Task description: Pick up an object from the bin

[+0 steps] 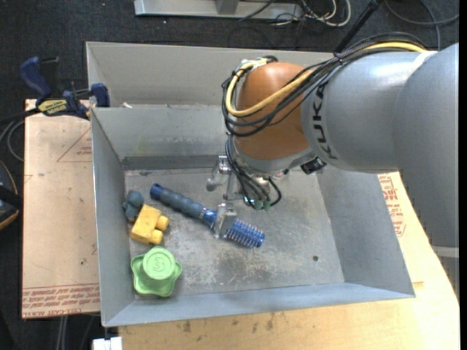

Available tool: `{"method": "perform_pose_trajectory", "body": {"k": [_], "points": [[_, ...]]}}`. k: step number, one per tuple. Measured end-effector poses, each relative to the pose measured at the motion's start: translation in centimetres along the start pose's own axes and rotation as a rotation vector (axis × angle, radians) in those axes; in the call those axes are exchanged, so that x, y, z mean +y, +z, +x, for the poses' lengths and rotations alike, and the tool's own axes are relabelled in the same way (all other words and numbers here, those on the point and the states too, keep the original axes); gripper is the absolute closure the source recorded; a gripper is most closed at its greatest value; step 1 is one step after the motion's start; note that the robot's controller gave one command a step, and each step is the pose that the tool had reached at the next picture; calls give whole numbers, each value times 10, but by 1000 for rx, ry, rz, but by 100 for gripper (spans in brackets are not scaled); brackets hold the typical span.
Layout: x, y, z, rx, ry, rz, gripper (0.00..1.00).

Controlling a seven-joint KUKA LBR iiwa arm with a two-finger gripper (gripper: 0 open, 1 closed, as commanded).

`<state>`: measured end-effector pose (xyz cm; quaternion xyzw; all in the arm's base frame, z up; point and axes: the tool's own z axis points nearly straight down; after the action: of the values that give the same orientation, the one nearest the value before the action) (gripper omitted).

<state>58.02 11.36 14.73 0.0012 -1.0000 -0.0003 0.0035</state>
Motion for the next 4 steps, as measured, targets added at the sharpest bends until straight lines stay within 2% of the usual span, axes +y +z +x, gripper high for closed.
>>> {"method": "perform_pose_trajectory", "body": {"k": [1, 4], "points": [[-16, 72, -2, -13, 185, -6, 0], [-13, 67, -6, -10, 183, -2, 0]]}}
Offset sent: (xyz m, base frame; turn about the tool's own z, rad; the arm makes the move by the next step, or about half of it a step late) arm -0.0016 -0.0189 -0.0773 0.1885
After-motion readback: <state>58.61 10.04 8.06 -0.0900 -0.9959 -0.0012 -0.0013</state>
